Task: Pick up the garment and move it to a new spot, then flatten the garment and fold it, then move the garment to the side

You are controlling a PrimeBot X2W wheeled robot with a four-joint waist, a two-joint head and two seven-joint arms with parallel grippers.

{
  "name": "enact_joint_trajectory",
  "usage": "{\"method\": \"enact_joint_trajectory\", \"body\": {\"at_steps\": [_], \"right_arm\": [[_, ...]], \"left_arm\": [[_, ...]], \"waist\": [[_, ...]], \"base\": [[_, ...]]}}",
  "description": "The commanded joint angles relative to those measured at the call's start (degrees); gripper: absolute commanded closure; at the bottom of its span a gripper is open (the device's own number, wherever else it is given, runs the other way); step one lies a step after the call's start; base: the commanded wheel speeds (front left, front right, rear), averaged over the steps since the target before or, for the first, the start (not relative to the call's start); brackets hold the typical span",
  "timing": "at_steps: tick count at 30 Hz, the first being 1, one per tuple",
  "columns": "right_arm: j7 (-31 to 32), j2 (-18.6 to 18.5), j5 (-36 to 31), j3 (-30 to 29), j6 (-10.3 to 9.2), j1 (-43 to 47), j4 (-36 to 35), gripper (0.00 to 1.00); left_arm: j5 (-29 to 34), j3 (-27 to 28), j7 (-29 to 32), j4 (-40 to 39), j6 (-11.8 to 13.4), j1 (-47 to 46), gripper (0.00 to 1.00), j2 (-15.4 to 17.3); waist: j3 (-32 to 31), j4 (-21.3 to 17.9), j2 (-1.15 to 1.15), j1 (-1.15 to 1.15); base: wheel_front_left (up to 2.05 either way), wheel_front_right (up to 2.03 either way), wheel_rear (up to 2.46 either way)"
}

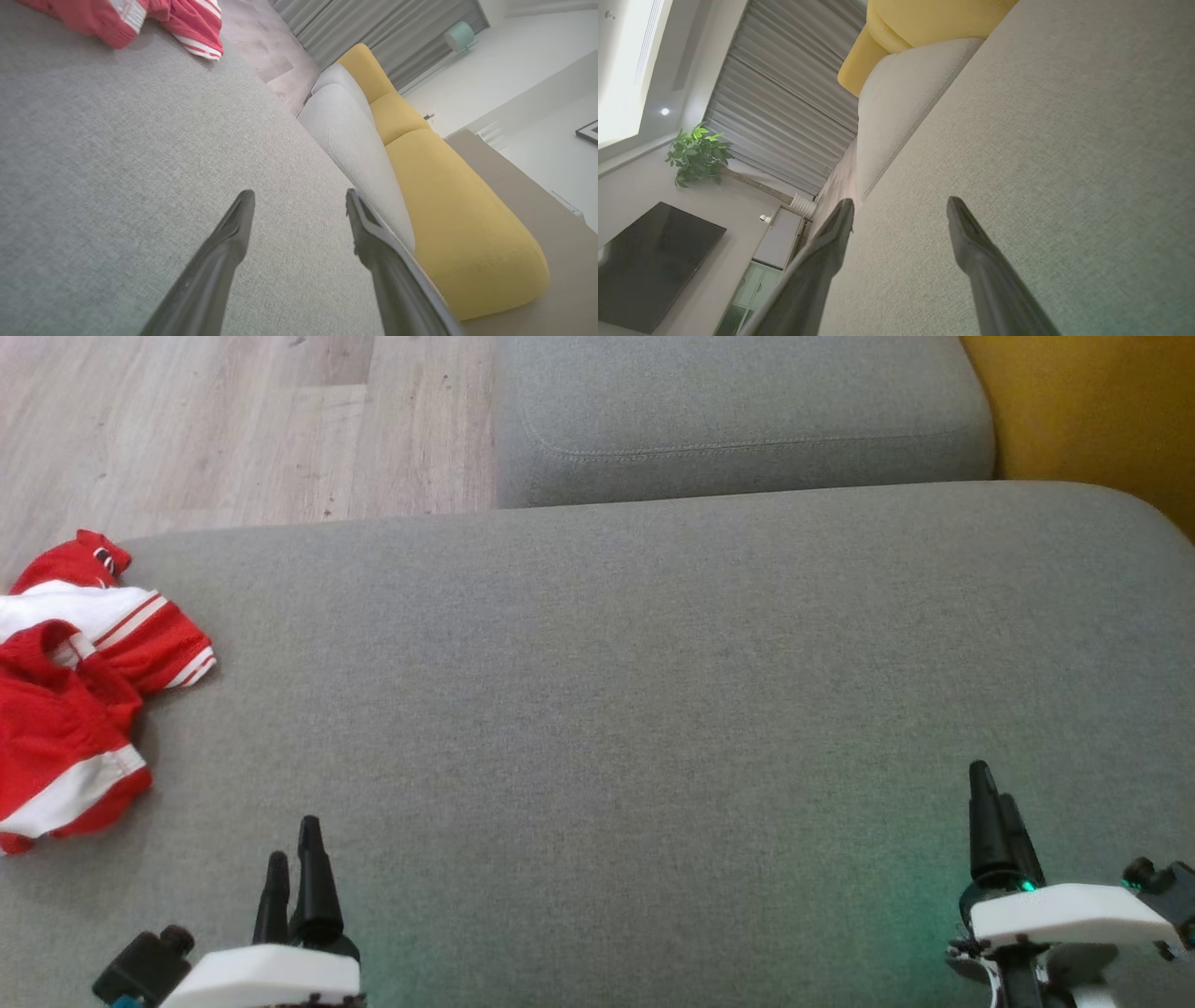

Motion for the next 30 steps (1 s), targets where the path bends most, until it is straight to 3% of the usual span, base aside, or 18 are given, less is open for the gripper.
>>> {"method": "enact_joint_trajectory", "body": {"at_steps": [1, 30], "right_arm": [[-1.1, -0.4, -2.1, 0.9, 0.21, -1.0, -1.9, 0.00], [-5.8, -0.5, -23.0, 4.0, 0.32, -1.0, -0.9, 0.00]], "left_arm": [[2.5, 0.2, -0.9, -2.3, -0.1, -1.1, 0.00, 0.3], [20.4, -2.4, -5.7, -0.7, 0.3, 0.3, 0.00, 0.4]], "waist": [[-0.1, 0.0, 0.00, 0.00], [-1.0, 0.5, 0.00, 0.00]], "base": [[0.00, 0.00, 0.00], [0.00, 0.00, 0.00]]}}
